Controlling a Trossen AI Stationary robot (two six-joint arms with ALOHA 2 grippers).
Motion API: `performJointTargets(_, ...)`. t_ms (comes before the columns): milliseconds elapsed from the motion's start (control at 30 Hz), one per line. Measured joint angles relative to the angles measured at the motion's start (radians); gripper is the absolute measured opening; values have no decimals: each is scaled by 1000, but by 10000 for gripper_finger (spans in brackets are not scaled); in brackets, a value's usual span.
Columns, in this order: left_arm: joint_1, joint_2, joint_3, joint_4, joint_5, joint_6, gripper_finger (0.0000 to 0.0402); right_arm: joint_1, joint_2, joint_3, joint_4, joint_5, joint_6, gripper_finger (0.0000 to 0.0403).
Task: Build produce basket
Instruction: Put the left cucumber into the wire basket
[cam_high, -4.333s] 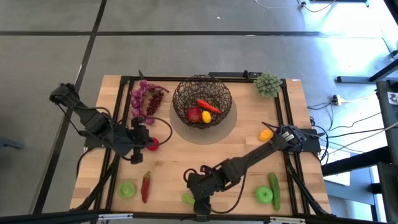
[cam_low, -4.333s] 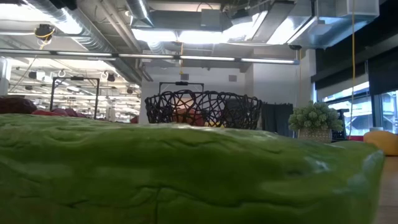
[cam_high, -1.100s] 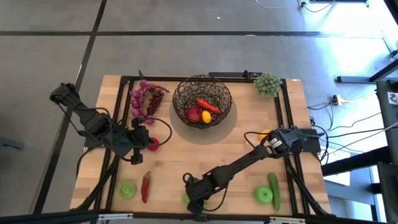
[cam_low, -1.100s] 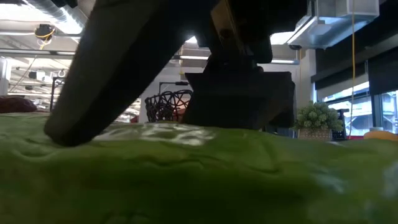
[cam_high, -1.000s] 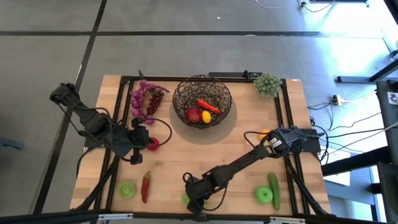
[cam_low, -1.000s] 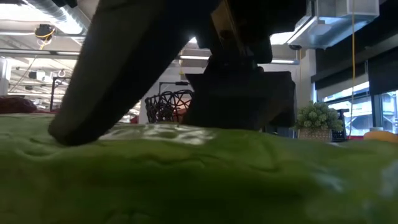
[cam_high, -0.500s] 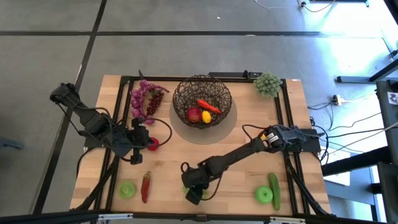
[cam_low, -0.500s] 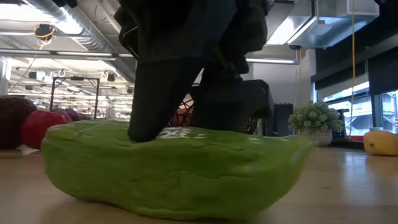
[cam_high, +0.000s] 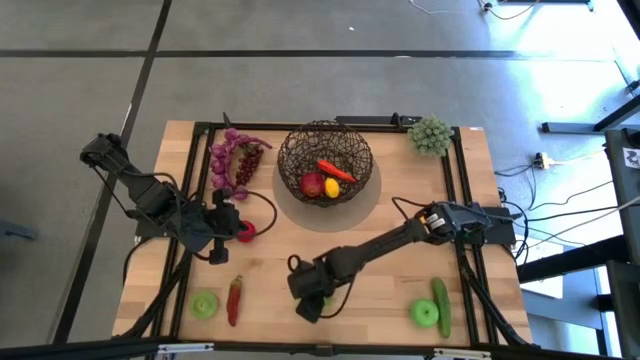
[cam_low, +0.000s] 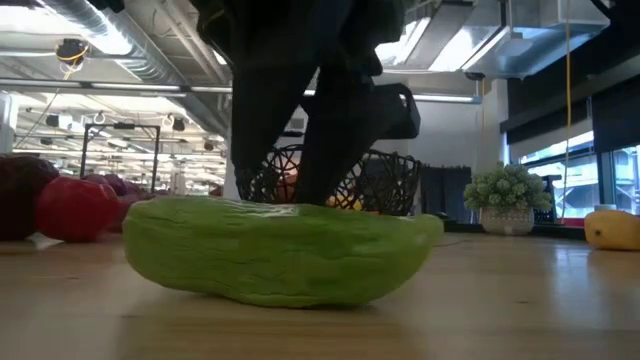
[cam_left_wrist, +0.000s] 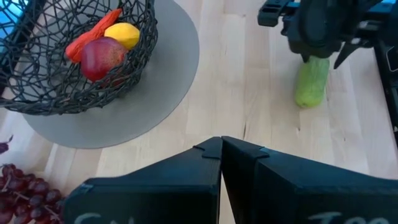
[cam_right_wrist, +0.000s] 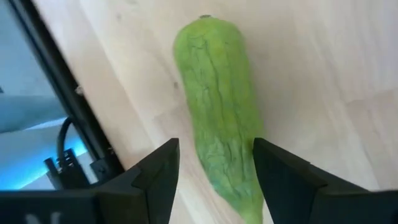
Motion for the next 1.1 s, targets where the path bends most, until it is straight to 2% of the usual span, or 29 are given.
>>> performJointTargets(333,0,0,0,0,0,7,0,10,-1,4,2,51,-49,200)
performJointTargets(1100,0,0,0,0,0,6,0,11,46,7,9,7,12,200)
